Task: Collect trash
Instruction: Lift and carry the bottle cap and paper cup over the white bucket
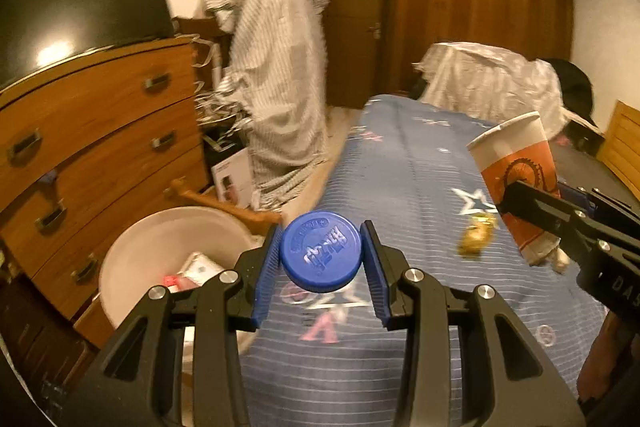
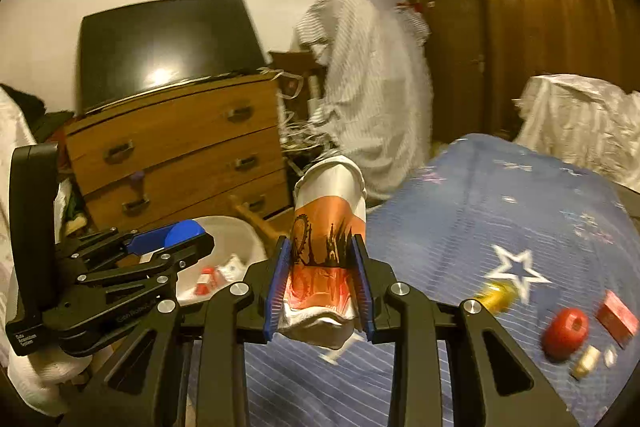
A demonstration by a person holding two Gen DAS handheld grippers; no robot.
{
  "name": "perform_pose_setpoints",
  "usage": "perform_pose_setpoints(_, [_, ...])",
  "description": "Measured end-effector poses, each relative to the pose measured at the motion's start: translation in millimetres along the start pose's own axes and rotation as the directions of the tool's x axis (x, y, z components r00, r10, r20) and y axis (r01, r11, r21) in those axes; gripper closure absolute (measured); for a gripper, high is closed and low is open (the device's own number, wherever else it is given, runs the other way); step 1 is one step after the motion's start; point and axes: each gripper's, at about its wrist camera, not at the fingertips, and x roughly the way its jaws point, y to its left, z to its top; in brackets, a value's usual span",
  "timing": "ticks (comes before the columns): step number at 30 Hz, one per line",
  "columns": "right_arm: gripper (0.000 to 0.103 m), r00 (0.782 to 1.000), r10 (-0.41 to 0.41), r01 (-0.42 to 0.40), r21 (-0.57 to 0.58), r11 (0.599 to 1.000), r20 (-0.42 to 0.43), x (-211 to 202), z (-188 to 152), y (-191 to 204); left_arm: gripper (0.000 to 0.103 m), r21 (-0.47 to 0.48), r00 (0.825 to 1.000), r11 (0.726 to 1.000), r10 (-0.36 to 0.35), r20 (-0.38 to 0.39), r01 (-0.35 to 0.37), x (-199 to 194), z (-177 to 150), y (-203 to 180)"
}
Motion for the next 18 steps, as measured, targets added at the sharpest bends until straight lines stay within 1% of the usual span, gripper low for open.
perform_pose_setpoints(6, [0.071, 0.993, 0.086, -0.09, -0.043, 0.995, -0.077, 61.9, 27.9, 52.4, 0.065, -0.057, 0.996, 0.995, 0.078, -0.035, -0.08, 5.2, 2.7, 65.4])
perform_pose_setpoints(9, [0.071, 0.985, 0.12, -0.128, -0.055, 0.99, -0.126, 100.2, 43.7, 67.1, 0.065, -0.083, 0.992, 0.99, 0.108, -0.06, -0.113, 10.4, 2.3, 94.6])
perform_pose_setpoints(12, [0.071, 0.97, 0.155, -0.17, -0.062, 0.984, -0.188, 138.9, 56.1, 90.5, 0.065, -0.114, 0.986, 0.983, 0.133, -0.099, -0.144, 20.0, 3.0, 127.0])
perform_pose_setpoints(14, [0.071, 0.958, 0.175, -0.194, -0.061, 0.979, -0.227, 161.5, 62.7, 102.3, 0.065, -0.126, 0.983, 0.98, 0.141, -0.117, -0.155, 28.0, 3.8, 140.5])
perform_pose_setpoints(16, [0.071, 0.94, 0.194, -0.216, -0.051, 0.975, -0.279, 186.8, 68.0, 114.1, 0.065, -0.134, 0.98, 0.978, 0.137, -0.145, -0.157, 35.7, 3.7, 152.2])
perform_pose_setpoints(17, [0.071, 0.935, 0.198, -0.222, -0.051, 0.974, -0.294, 195.1, 68.9, 118.0, 0.065, -0.132, 0.978, 0.978, 0.139, -0.155, -0.16, 38.6, 3.5, 154.8])
perform_pose_setpoints(18, [0.071, 0.921, 0.21, -0.238, -0.047, 0.97, -0.329, 209.2, 70.9, 125.0, 0.065, -0.13, 0.977, 0.978, 0.14, -0.162, -0.162, 41.9, 4.0, 158.1])
